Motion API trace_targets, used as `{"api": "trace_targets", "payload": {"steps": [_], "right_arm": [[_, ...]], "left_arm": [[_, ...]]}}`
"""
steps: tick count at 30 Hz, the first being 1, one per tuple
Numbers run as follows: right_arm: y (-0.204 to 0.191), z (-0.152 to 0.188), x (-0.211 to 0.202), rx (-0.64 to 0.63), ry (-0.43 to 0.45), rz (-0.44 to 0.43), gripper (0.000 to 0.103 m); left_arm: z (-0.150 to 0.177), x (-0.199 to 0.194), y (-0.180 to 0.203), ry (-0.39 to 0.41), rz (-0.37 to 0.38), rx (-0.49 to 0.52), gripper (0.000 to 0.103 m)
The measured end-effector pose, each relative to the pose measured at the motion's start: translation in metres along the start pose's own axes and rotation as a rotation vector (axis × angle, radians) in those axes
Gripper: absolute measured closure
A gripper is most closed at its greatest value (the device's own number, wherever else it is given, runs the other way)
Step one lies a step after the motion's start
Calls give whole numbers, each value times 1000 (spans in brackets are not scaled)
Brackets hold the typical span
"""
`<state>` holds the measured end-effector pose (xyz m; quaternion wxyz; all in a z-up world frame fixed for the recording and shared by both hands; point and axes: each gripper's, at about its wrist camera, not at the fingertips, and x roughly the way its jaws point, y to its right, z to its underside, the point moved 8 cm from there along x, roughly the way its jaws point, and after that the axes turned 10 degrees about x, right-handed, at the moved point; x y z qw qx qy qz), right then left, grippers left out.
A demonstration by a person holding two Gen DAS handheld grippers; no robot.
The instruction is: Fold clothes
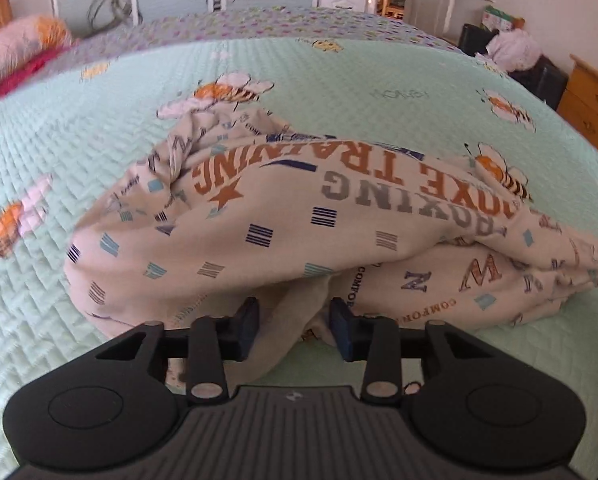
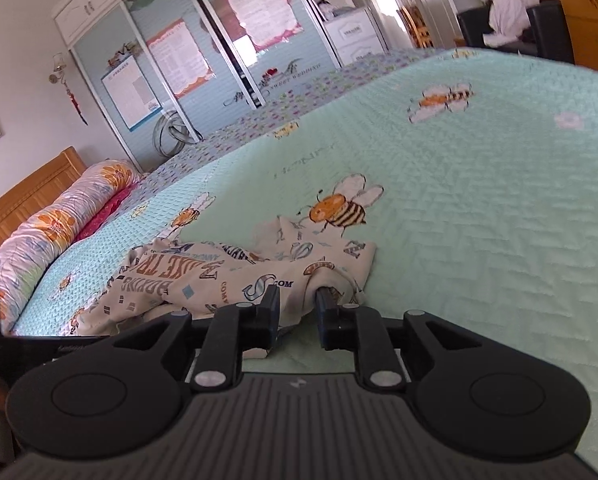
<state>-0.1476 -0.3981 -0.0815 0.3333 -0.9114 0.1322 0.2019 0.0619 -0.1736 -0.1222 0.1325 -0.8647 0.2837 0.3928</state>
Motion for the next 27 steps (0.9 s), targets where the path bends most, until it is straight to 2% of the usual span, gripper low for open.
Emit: {"api": "trace_targets", "payload": {"steps": [3,6,8,12,15,19,22,27], "right_arm": [[-4,-5,-10,-30,40,10,76],[-9,-10,-16,-47,67,-2,75],[-14,-10,-17,-65,74,-19,74],[-30,-3,-12,-101,38,-80,71],[-51,6,-6,-159,-14,-149,60],[-88,20,6,-291,-66,-218,53],[-119,34,21,-409,-110,-248,50],[-154,50,52,-515,-190,-265,48]], "left_arm": [[2,6,-6,-13,17,-50,93],[2,-9,-6,40,4,-57,98],[0,-31,-6,101,2,-68,98],[3,-88,-10,216,91,-124,98],[16,-119,-22,247,128,-162,98],[40,-125,-41,205,111,-228,98],[57,-114,-47,149,89,-234,98],[73,-96,-48,79,66,-229,98]]}}
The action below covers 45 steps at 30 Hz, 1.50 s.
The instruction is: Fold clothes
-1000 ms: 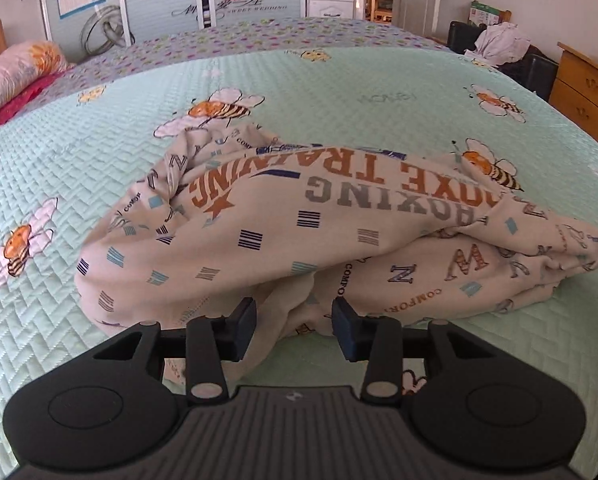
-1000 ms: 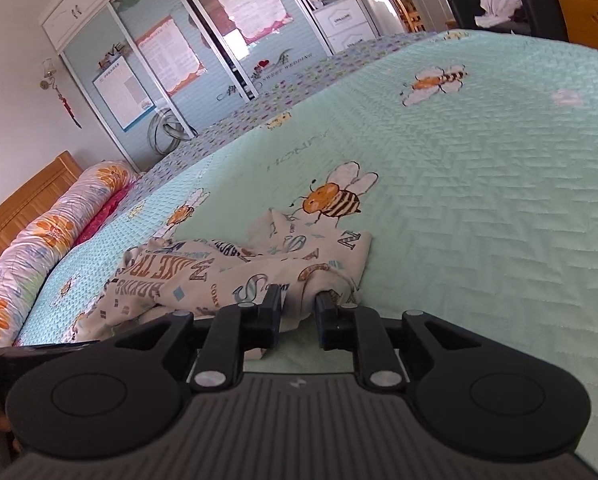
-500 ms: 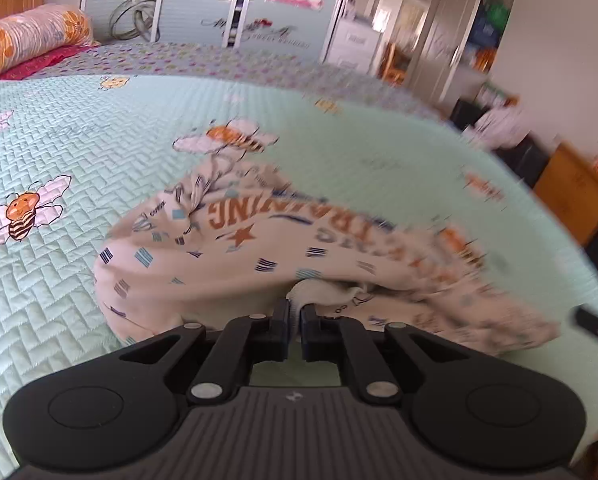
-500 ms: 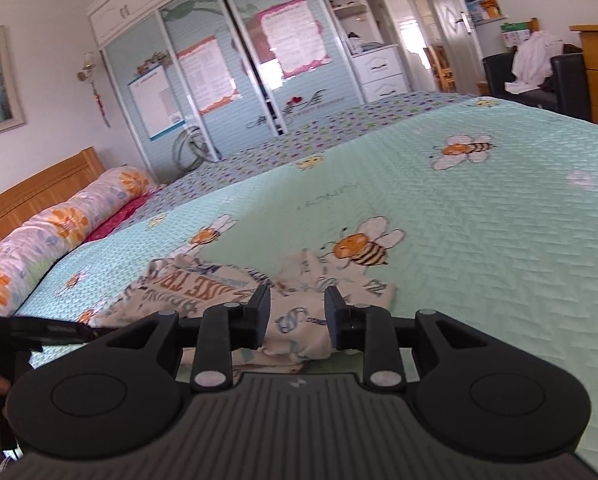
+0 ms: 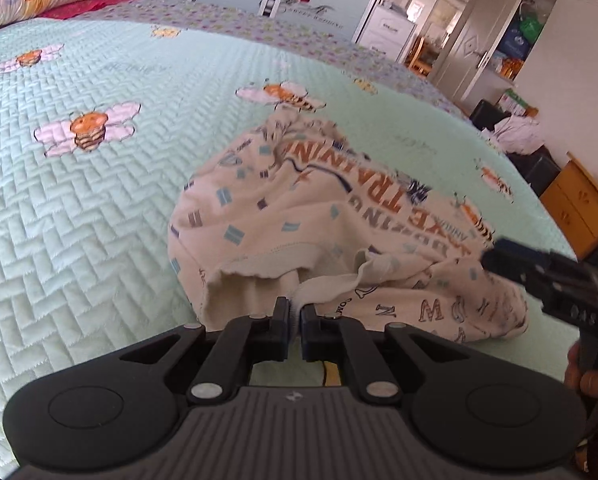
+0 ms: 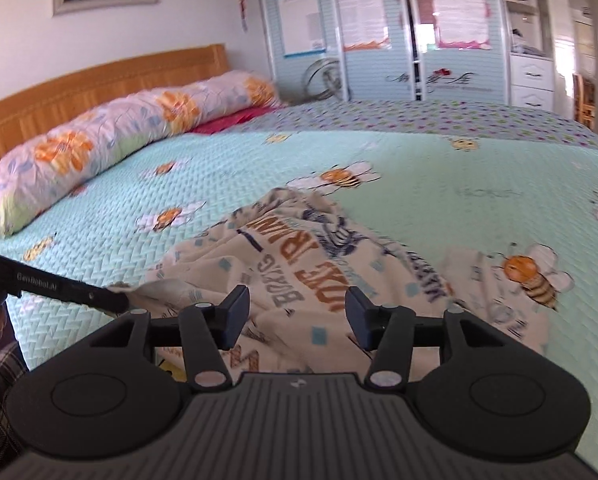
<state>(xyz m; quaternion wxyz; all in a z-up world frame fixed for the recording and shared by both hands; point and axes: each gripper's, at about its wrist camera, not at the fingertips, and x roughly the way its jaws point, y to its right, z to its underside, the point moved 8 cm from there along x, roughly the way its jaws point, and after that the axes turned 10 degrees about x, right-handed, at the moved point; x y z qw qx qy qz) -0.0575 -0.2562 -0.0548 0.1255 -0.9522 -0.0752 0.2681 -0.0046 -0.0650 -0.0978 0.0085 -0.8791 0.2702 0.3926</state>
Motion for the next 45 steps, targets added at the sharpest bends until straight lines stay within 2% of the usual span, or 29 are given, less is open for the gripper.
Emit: {"api": "trace_targets", "payload": {"steps": [2,5,8,9,11,13,17,18,19,20,21,26,29,34,37,39,41,43,45], "right_arm": [[-4,-4,15,-29,-25,18,46],[-16,-8,33,-62,-60,-11,44],[-29,-11,48,-120,-63,-32,43],[-30,-15,54,-138,-53,-16,43],[-20,-26,64,-145,-25,48,42],[0,-36,75,-115,-18,105,35],[44,-38,104,-26,-117,167,32],[46,-33,105,0,-130,138,44],[46,-29,104,26,-137,99,81],[41,-25,101,40,-136,69,101],[34,-20,98,50,-134,43,102],[-15,-14,74,128,-82,-90,102],[-59,-20,63,111,-50,-180,101],[-136,-13,59,100,-102,-384,100],[-168,4,57,35,-142,-452,94],[-169,6,54,28,-131,-455,94],[-153,-1,50,80,-105,-442,88],[-125,-15,48,181,-59,-413,71],[-93,-26,53,259,-26,-342,63]], "left_arm": [[4,4,-2,-14,-3,7,98],[9,5,-5,-23,0,7,98],[12,8,-6,-34,2,6,98],[13,8,-6,-37,1,6,98],[14,9,-7,-41,1,7,98],[15,10,-9,-46,1,5,98],[16,13,-12,-57,3,-17,98],[16,13,-12,-54,1,-21,98],[14,12,-13,-48,-1,-25,98],[13,10,-13,-40,-6,-30,98],[9,8,-16,-26,-18,-40,98],[-22,-19,-45,88,-117,-109,98],[-48,-39,-74,165,-207,-141,98],[-80,-72,-135,269,-376,-257,98],[-84,-79,-169,269,-507,-282,98],[-81,-72,-189,226,-581,-283,98],[-71,-60,-202,161,-616,-290,98],[-58,-50,-209,109,-619,-299,98],[-45,-49,-211,89,-621,-311,94]]}}
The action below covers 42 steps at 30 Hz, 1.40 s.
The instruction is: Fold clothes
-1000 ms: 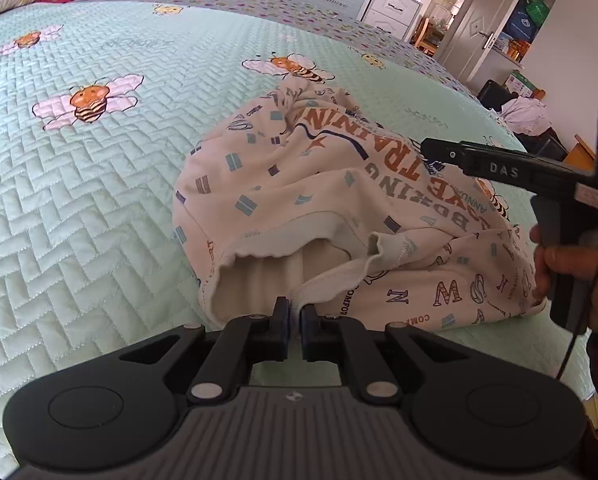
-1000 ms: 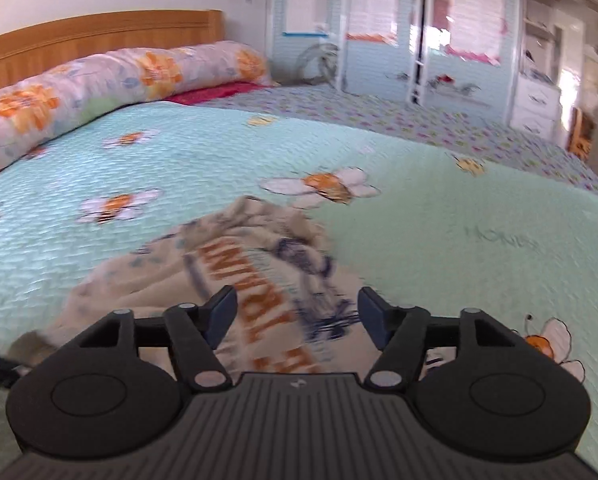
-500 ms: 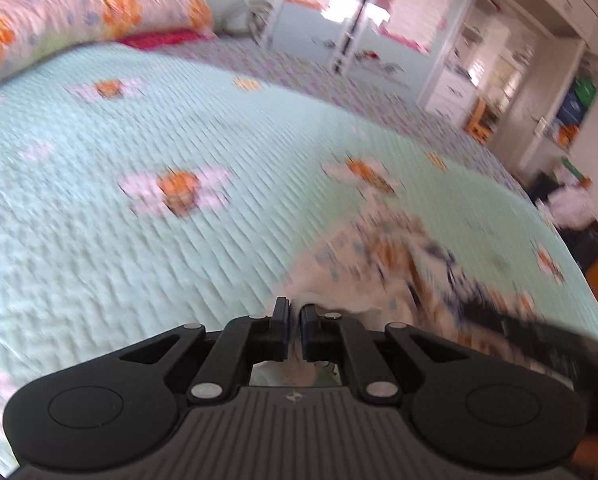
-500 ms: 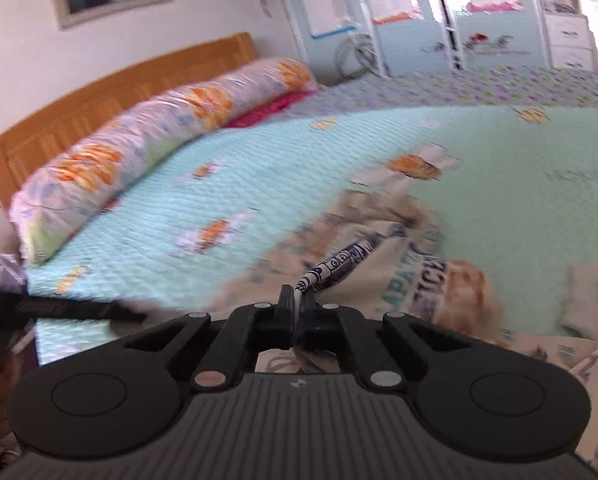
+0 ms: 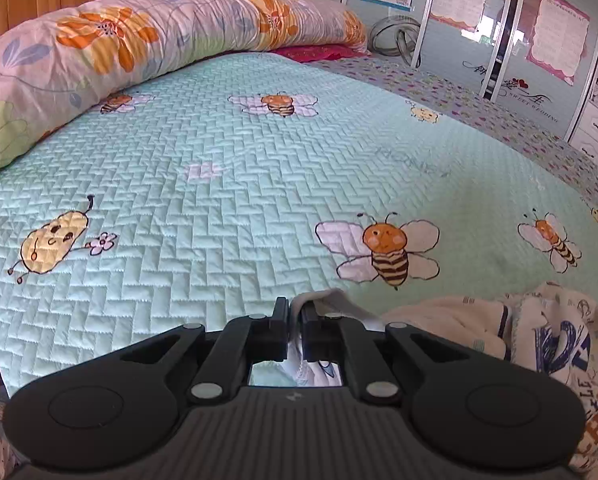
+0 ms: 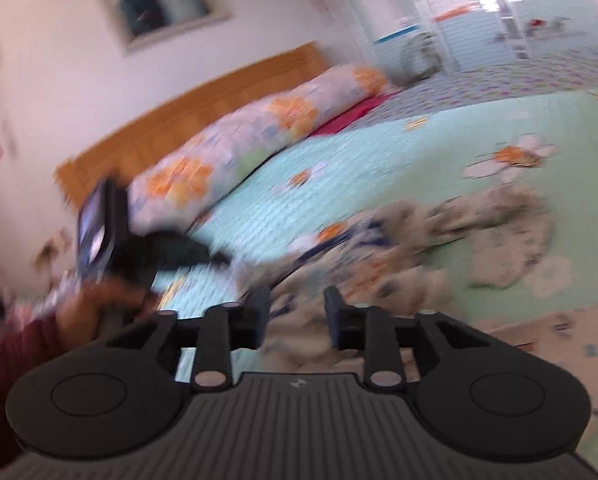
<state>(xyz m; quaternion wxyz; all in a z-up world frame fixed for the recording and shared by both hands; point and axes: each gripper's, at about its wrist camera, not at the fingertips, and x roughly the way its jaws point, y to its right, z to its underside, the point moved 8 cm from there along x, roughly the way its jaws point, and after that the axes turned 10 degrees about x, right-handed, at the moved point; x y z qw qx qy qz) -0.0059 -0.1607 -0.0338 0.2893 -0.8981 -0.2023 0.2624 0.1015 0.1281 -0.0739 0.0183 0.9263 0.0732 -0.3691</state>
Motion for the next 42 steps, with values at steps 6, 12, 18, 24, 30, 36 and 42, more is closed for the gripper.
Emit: {"api": "trace_targets", "payload": {"steps": [6,12,18,24,30,36,42], "right_arm": [[84,-24,18,100,3,220,58],[133,-19,70,225,-40,349,53],[139,-32,106,134,-38,391,79],[144,-81,84,-127,88,602,101],[147,-103,52,-87,99,539,55],[113,-44,53,136,-117,173,46],[86,-4,63,322,-227,5,36]], "left_arm": [[17,-19,-21,-14,9,-81,81],[20,-40,-30,-5,95,-146,73],[29,-44,-5,-52,199,-93,72],[30,-65,57,20,436,86,72],[39,-65,108,3,525,169,59],[63,-26,113,-127,393,231,85],[72,-20,102,-144,390,203,84]]}}
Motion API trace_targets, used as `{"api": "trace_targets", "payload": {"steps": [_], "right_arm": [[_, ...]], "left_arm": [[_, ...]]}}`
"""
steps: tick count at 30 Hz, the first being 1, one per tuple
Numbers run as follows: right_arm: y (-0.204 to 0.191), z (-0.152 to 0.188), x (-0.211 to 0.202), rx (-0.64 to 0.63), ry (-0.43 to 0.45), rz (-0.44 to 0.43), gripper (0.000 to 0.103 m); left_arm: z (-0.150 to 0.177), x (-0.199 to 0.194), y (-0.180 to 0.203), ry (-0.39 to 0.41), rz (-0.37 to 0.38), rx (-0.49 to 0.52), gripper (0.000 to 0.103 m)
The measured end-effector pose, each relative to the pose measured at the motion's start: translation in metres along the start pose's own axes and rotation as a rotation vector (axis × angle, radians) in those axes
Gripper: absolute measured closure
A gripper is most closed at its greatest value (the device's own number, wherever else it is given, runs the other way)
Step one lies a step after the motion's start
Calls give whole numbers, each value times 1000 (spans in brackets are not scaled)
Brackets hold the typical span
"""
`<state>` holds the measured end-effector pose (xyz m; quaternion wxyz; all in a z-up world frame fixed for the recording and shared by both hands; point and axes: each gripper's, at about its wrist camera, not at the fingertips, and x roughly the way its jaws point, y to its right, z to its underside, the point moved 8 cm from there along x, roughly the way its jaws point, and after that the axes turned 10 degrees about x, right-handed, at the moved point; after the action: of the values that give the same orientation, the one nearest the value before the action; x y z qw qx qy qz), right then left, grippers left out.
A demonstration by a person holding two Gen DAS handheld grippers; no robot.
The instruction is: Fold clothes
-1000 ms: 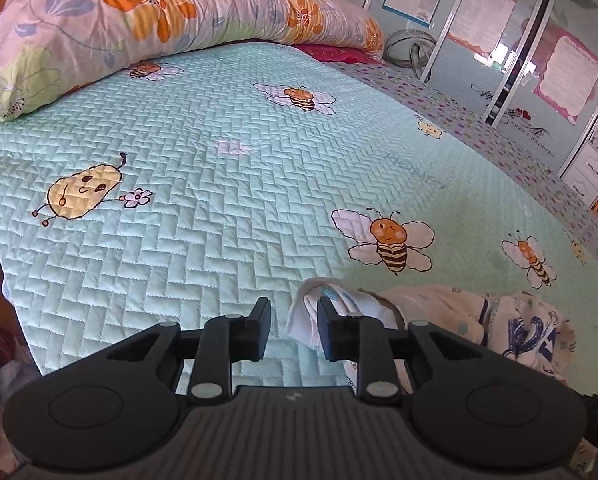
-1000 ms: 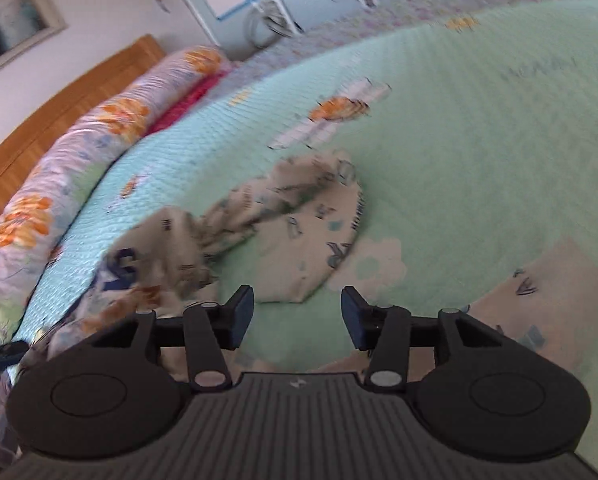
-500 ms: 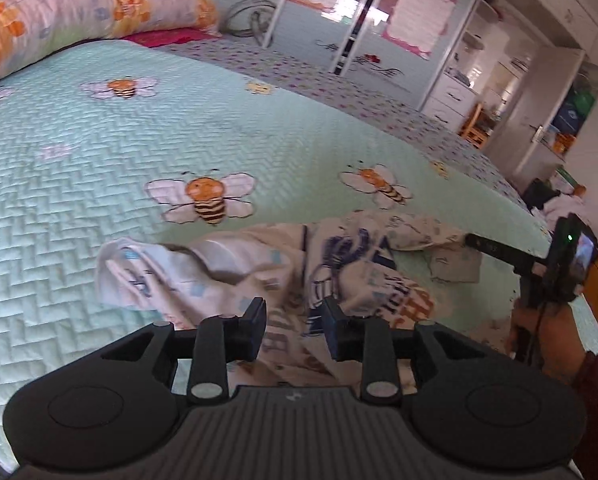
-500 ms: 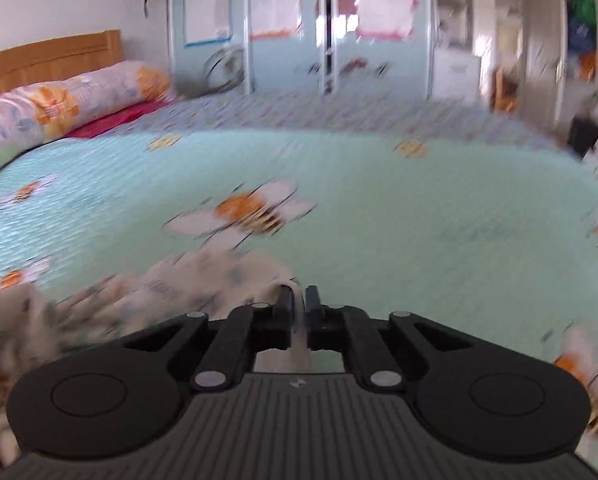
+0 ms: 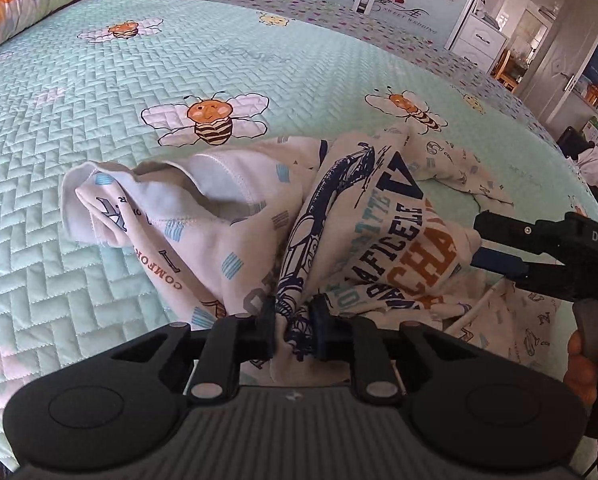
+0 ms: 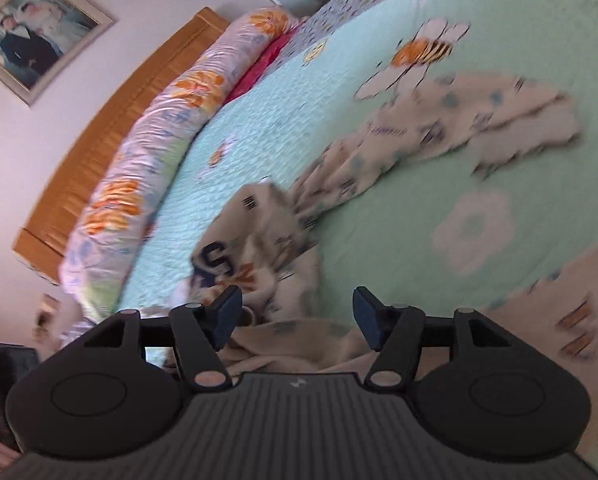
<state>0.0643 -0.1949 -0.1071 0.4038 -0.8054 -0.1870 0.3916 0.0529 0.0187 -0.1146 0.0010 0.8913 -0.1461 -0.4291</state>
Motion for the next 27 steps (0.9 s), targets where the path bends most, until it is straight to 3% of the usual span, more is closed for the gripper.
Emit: {"api": "trace_targets", "payload": {"steps": [3,6,9,12,19,23,27], "right_arm": [[-8,6,13,-24,-14,31,32],[-5,10,34,-3,-80,43,34],[-12,20,40,-23,-84,43,91],[-21,18,20,-46,18,34,95],[-19,-13,-85,-112,341,107,98],[-16,-23,-151,-179,503,183,98],[-11,-24,-209,-209,653,240,98]], "left_arm": [[2,1,1,-5,-6,1,84],[4,0,3,-14,-12,6,83],[5,-5,4,-14,-9,4,83],[4,-14,6,8,20,-8,83],[1,-30,31,53,95,12,79],[2,-40,56,80,164,44,72],[3,-53,68,115,214,43,56]]}}
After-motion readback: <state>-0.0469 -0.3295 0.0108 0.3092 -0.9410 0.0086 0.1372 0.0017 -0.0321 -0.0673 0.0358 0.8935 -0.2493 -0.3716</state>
